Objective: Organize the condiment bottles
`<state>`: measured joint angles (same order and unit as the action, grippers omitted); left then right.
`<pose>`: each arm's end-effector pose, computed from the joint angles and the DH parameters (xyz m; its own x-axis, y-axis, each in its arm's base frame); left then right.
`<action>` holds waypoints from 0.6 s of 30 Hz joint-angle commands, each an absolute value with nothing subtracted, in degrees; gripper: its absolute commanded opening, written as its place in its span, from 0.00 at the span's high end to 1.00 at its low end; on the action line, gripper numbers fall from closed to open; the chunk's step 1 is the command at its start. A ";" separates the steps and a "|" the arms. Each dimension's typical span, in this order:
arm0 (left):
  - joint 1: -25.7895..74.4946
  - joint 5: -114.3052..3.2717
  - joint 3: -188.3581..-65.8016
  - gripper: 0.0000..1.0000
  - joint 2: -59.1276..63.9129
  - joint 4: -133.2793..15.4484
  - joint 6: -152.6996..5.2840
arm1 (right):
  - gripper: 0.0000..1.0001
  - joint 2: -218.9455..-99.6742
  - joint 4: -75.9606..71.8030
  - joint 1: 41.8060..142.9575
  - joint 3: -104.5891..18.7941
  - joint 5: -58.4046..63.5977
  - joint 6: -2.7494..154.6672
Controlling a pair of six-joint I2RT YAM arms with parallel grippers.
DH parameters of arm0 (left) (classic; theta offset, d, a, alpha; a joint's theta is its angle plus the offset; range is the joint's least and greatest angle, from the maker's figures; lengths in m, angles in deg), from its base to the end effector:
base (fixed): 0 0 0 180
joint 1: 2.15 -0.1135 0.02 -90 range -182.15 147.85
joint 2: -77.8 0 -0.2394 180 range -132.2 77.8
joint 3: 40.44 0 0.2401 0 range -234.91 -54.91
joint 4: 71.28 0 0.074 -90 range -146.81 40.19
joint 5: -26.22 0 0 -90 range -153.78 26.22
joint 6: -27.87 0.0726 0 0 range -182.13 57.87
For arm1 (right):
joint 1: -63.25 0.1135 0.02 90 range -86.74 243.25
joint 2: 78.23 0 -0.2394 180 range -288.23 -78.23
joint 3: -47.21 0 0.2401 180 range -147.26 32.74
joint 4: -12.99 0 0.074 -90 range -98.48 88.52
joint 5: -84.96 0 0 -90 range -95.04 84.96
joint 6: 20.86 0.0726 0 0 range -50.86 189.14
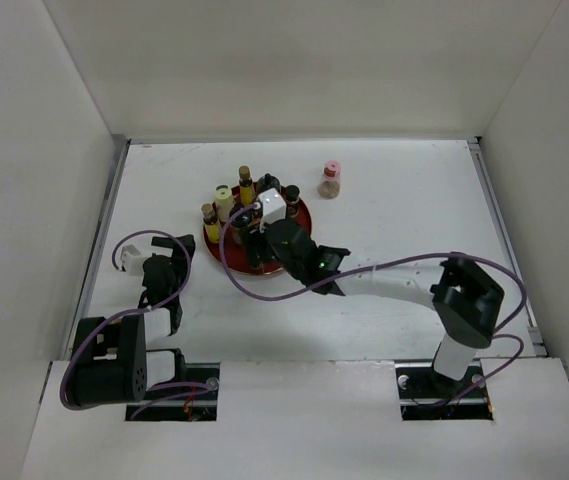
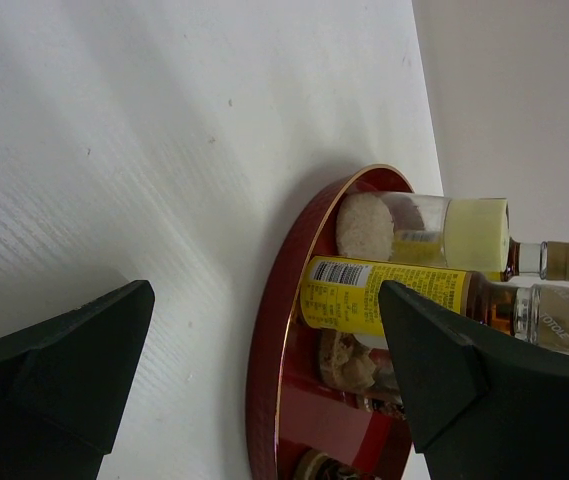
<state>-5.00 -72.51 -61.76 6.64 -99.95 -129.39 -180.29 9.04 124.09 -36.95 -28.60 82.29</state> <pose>0.2326 0.0226 0.1039 0.0363 -0.9109 -0.4110 -0.4063 0.3623 -0.8388 0.2343 0.3604 0.2215 -0.3176 -0.1412 -0.9377 -0.5622 0.8243 0.0663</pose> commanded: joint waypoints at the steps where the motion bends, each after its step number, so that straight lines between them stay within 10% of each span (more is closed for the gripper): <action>1: -5.01 -72.22 -63.17 0.00 6.70 -102.87 -128.92 | 0.26 -172.29 14.41 124.38 -35.12 -28.33 80.05; 6: -4.83 -72.22 -63.17 0.00 6.52 -102.87 -129.01 | 0.65 -166.21 17.33 116.32 -31.25 -28.60 79.07; 10: -4.74 -72.22 -63.17 0.00 6.52 -102.87 -129.01 | 0.73 -168.66 15.05 105.24 -33.09 -26.93 82.67; 18: -5.00 -72.22 -63.17 0.00 6.52 -102.87 -129.01 | 0.31 -184.74 9.24 91.43 -46.87 -26.23 82.94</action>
<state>-5.00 -72.31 -61.76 6.64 -99.95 -129.41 -181.91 11.14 92.27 -41.30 -27.13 82.75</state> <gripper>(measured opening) 0.997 0.667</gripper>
